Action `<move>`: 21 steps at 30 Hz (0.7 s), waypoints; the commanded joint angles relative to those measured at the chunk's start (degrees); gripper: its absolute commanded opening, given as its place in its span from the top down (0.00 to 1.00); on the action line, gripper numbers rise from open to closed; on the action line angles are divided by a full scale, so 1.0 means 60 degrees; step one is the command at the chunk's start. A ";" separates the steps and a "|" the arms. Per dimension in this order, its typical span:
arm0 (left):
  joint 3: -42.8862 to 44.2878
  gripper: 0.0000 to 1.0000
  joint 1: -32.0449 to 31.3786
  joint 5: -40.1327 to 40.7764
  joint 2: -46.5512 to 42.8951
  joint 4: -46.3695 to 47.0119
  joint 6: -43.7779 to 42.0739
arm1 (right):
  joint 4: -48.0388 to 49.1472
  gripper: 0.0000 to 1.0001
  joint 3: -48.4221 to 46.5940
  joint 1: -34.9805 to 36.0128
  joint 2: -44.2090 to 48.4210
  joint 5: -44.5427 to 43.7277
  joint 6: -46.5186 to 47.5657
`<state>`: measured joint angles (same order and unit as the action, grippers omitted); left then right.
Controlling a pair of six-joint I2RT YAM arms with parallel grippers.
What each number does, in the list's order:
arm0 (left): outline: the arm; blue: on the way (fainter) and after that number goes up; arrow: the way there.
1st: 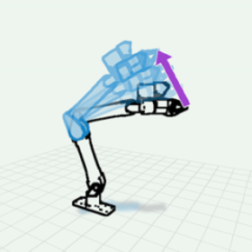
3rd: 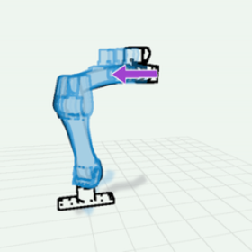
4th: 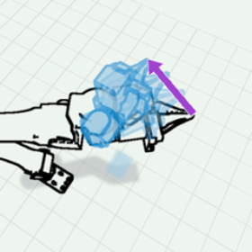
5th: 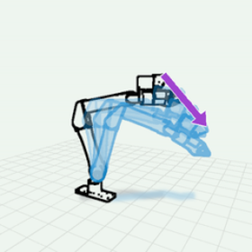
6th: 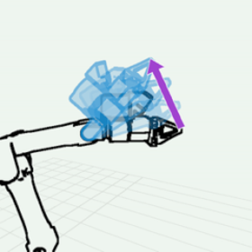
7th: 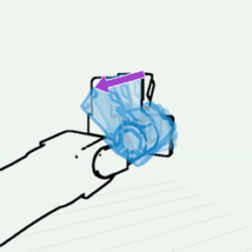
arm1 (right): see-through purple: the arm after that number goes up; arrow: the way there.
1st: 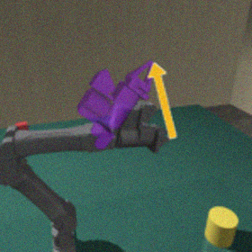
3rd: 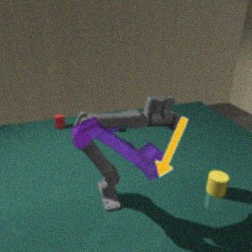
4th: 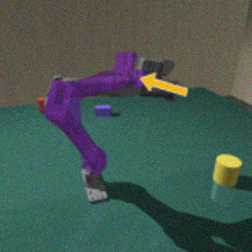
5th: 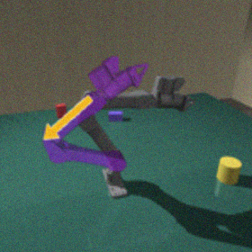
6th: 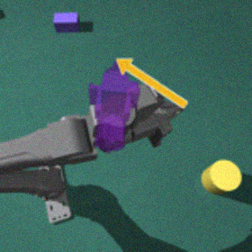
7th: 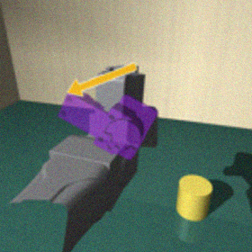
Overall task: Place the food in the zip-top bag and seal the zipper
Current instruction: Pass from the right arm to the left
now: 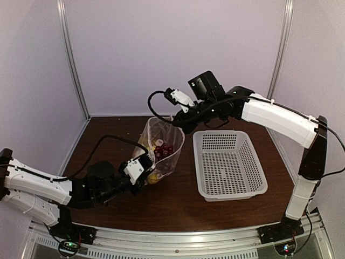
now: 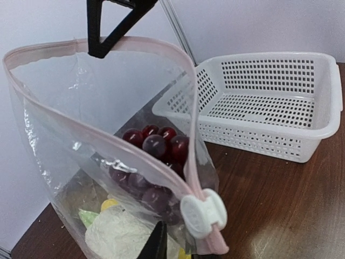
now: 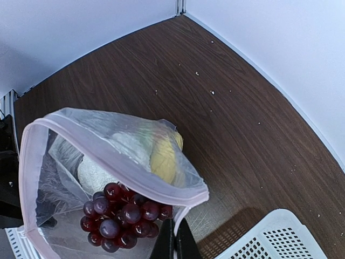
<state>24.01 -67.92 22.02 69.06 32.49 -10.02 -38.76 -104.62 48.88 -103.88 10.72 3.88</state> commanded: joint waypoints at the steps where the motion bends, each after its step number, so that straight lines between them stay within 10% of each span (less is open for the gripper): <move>1: -0.0041 0.88 0.0041 0.0486 -0.0192 0.0996 -0.0132 | 0.0227 1.00 0.0017 -0.0032 0.0155 0.0018 -0.0019; 13: -0.0273 1.00 0.0041 0.0557 -0.2579 -0.0341 0.0089 | 0.0305 1.00 -0.0252 -0.0565 0.0481 0.0172 0.0245; 21: -0.0391 1.00 0.0055 0.0305 -0.3230 -0.0894 0.0718 | -0.0098 0.43 0.1326 -0.1691 0.2116 0.1755 0.1361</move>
<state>22.06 -67.81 24.69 51.70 27.83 -8.91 -39.83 -103.28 42.96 -100.05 18.31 9.26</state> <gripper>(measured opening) 0.005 0.478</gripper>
